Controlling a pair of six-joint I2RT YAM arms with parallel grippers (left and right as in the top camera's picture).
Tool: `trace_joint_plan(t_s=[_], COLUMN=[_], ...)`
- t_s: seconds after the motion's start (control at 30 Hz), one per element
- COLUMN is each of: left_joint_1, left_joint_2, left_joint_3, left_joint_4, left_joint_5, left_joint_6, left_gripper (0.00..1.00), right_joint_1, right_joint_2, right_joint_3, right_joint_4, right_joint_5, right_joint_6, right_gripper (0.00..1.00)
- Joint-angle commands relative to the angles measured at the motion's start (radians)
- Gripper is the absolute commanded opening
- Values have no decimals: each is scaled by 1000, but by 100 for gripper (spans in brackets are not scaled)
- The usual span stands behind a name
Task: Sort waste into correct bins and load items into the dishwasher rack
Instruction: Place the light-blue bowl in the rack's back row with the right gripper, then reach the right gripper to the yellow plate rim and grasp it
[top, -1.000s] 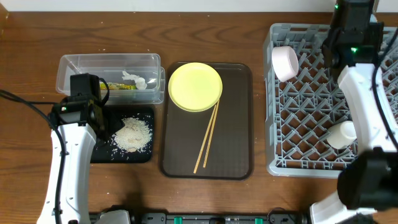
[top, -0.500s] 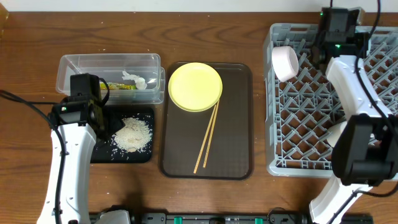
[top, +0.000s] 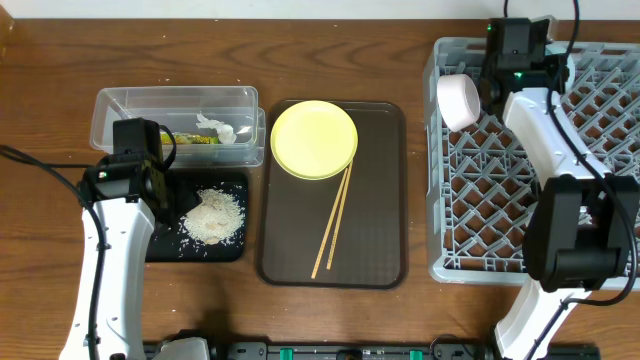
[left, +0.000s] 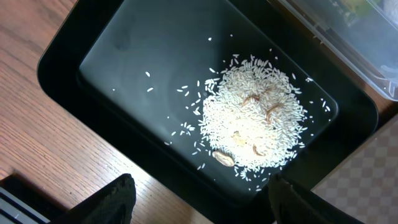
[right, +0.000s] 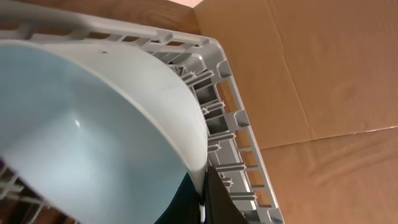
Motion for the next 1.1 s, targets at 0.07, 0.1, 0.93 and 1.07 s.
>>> trace_joint_plan(t_s=[0.07, 0.1, 0.93, 1.07], left_joint_1=[4, 4, 4, 4], left_joint_2=[-9, -9, -9, -9], left_joint_3=[5, 5, 5, 5], left_joint_4=[-4, -6, -6, -6], left_joint_5=[-2, -2, -2, -2], left_joint_6=[-13, -13, -13, -13], left_gripper=[71, 72, 76, 77], right_joint_1=[36, 38, 75, 103], right_joint_2=[30, 30, -318, -334], right_joint_3=[7, 7, 7, 7], right_joint_4=[-98, -125, -370, -340], right_joint_5=[-15, -15, -771, -1127], right_joint_6=[119, 156, 341, 340], right_gripper=[1, 1, 66, 66])
